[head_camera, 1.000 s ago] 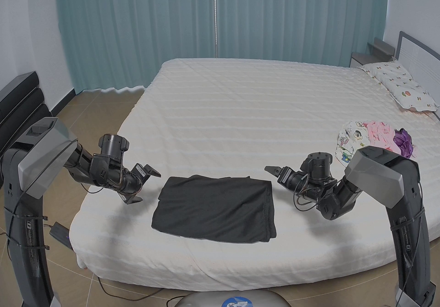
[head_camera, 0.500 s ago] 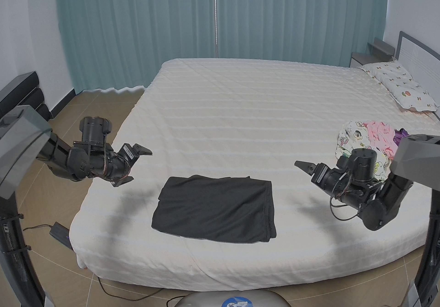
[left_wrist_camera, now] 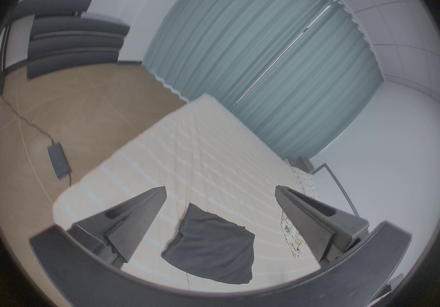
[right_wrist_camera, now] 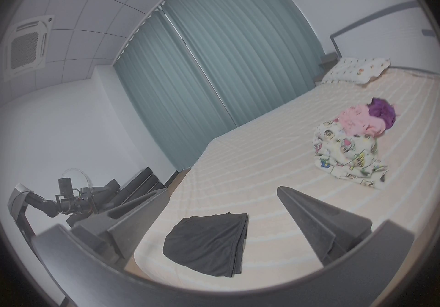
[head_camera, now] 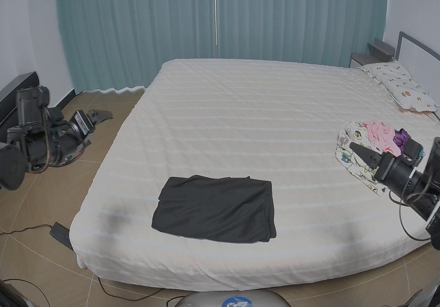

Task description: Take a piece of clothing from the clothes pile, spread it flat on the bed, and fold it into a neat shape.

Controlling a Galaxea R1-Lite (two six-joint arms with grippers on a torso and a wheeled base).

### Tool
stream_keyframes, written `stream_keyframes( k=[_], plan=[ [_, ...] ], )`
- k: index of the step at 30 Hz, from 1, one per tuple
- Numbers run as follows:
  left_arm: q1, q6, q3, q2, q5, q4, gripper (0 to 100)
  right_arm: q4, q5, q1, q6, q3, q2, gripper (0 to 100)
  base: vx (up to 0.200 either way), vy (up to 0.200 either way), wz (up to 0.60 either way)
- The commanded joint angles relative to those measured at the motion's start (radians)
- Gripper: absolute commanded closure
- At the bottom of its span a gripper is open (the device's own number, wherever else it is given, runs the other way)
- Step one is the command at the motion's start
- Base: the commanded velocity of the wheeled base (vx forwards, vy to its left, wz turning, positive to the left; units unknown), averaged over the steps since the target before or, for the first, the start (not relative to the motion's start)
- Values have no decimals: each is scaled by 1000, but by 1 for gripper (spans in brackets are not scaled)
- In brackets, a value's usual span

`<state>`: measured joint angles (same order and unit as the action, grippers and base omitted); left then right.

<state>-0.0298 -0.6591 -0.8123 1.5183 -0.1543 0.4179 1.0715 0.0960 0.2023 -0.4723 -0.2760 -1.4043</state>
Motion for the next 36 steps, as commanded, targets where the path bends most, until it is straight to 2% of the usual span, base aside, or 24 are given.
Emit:
stream_keyframes(
  k=[1, 3, 4, 6, 9, 11, 12, 15, 17, 19, 20, 23, 24, 27, 32, 34, 36],
  plan=[
    [8, 193, 271, -520, 128, 13, 0, -389, -15, -14, 123, 70, 620, 0, 0, 0, 0],
    [8, 225, 295, -556, 159, 13, 0, -433, -15, -15, 150, 72, 674, 0, 0, 0, 0],
    [8, 277, 346, -629, 213, 12, 0, -499, -18, -26, 201, 89, 762, 0, 0, 0, 0],
    [8, 322, 397, -705, 251, 9, 0, -553, -16, -55, 250, 113, 841, 0, 0, 0, 0],
    [8, 385, 467, -808, 297, -14, 0, -617, -9, -113, 290, 139, 941, 0, 0, 0, 0],
    [8, 398, 479, -837, 315, -33, 0, -637, -5, -124, 291, 147, 967, 0, 0, 0, 0],
    [8, 411, 493, -899, 348, -96, 0, -690, -2, -135, 293, 162, 1021, 0, 0, 0, 0],
    [8, 417, 479, -989, 366, -208, 0, -765, 1, -136, 314, 176, 1087, 0, 0, 0, 0],
    [18, 457, 466, -1073, 397, -324, 0, -857, -1, -136, 380, 175, 1143, 0, 0, 0, 0],
    [19, 477, 467, -1110, 401, -361, 0, -892, -1, -139, 411, 175, 1165, 0, 0, 0, 0],
    [22, 501, 469, -1185, 401, -413, 0, -953, 2, -141, 452, 170, 1219, 0, 0, 0, 0],
    [37, 513, 466, -1261, 404, -472, 0, -1035, 2, -95, 480, 159, 1288, 0, 0, 0, 0],
    [74, 524, 469, -1310, 404, -505, 0, -1062, -9, -66, 503, 161, 1309, 0, 0, 0, 0],
    [145, 547, 472, -1388, 390, -584, 0, -1056, -67, -63, 523, 170, 1305, 0, 0, 0, 0],
    [153, 572, 499, -1420, 341, -584, 0, -979, -223, -64, 563, 276, 1305, 0, 0, 0, 0],
    [153, 576, 521, -1420, 312, -579, 0, -975, -260, -64, 560, 276, 1305, 0, 0, 0, 0],
    [149, 584, 548, -1420, 239, -551, 0, -975, -328, -64, 567, 265, 1305, 0, 0, 0, 0]
  ],
)
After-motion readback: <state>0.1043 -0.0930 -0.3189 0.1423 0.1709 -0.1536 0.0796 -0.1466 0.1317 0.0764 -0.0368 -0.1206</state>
